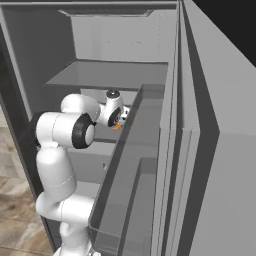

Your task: Open the fridge, remove the peach, squash, and shrimp, and place them on any counter.

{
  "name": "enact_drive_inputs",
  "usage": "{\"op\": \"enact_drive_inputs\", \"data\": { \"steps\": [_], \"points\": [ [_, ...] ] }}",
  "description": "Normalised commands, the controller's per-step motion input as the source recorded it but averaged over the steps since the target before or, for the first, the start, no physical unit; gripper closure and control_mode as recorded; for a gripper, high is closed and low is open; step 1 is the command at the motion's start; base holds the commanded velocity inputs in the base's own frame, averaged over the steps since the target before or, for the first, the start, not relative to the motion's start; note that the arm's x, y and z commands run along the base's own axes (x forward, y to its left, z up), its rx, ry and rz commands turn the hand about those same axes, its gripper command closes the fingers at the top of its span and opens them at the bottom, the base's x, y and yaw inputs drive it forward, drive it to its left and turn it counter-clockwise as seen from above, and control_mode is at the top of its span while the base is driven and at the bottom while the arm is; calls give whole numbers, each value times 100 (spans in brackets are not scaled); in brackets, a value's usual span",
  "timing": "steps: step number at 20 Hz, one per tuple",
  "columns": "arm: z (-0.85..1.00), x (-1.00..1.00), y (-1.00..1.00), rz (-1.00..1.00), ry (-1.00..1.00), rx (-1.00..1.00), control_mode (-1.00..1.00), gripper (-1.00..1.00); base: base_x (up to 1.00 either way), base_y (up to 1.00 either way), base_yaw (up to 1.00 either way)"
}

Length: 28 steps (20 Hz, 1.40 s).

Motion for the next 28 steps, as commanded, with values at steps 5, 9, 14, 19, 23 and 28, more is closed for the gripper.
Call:
{"op": "enact_drive_inputs", "data": {
  "steps": [5, 9, 14, 19, 23, 28],
  "points": [
    [-95, -31, 0, 0, 18, 1, -100, 100, 0, 0, 0],
    [-100, -94, 1, 0, 4, 0, -100, 100, 0, 0, 0],
    [-100, -95, 3, 0, 0, 0, -100, 100, 0, 0, 0],
    [-100, -100, 9, 0, -12, -5, -100, 100, 0, 0, 0],
    [-37, -100, 24, 0, -17, -12, -100, 100, 0, 0, 0],
    [28, -100, 18, 5, -1, -7, -100, 100, 0, 0, 0]
  ]
}}
